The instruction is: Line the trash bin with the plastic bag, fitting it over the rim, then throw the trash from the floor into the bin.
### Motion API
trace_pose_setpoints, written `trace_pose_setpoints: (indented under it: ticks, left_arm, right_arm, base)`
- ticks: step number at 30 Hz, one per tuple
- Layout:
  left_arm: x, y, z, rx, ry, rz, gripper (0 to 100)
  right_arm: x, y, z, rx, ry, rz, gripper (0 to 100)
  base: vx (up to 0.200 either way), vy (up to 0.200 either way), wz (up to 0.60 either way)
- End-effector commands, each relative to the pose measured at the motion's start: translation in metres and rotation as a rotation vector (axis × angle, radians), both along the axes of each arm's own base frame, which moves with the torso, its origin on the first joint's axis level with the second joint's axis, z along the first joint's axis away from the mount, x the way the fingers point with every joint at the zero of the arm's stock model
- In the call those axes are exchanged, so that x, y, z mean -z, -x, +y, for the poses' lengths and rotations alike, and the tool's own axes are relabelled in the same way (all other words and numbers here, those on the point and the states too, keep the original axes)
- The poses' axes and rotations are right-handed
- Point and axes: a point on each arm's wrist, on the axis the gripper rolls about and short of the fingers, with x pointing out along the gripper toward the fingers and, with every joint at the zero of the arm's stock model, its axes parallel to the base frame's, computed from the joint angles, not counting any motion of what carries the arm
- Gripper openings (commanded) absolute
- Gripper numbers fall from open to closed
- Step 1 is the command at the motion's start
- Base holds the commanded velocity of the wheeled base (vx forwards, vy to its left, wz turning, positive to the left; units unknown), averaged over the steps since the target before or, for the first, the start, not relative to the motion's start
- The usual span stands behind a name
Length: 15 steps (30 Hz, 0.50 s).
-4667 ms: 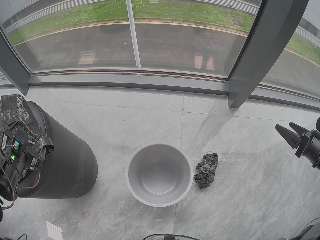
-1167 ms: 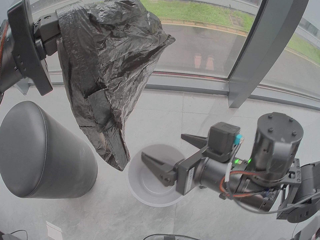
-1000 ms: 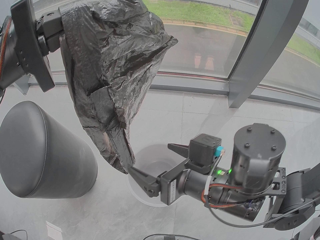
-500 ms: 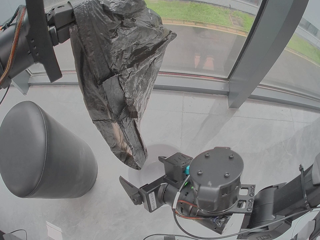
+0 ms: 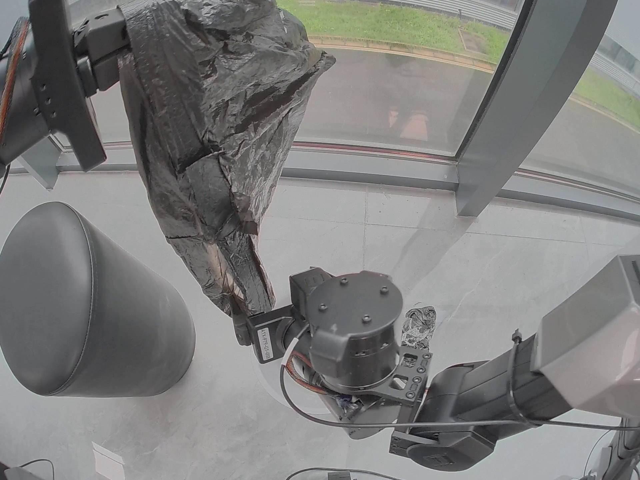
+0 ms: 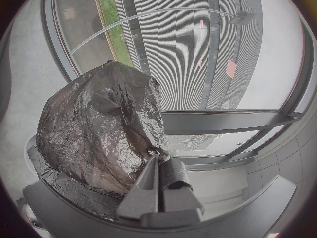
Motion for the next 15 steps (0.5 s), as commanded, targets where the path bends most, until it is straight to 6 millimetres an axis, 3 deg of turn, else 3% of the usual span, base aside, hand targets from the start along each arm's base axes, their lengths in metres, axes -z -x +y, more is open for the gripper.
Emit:
trace_pose_setpoints:
  ticks: [1, 11, 12, 15]
  left_arm:
    - [-0.003, 0.006, 0.005, -0.001, 0.01, -0.011, 0]
    - [-0.005, 0.013, 0.011, 0.002, 0.011, -0.01, 0]
    - [-0.005, 0.014, 0.011, 0.002, 0.01, -0.009, 0]
    - [-0.003, 0.014, 0.012, 0.001, 0.008, -0.007, 0]
  right_arm:
    - [0.016, -0.011, 0.008, 0.022, 0.03, 0.005, 100]
    - [0.015, -0.029, 0.003, 0.067, 0.033, -0.055, 100]
    - [0.015, -0.029, 0.003, 0.067, 0.029, -0.071, 0]
    - [0.016, -0.03, 0.004, 0.067, 0.024, -0.097, 0]
  base:
    - [0.0, 0.0, 0.0]
    - [0.0, 0.0, 0.0]
    - [0.0, 0.0, 0.0]
    - [0.0, 0.0, 0.0]
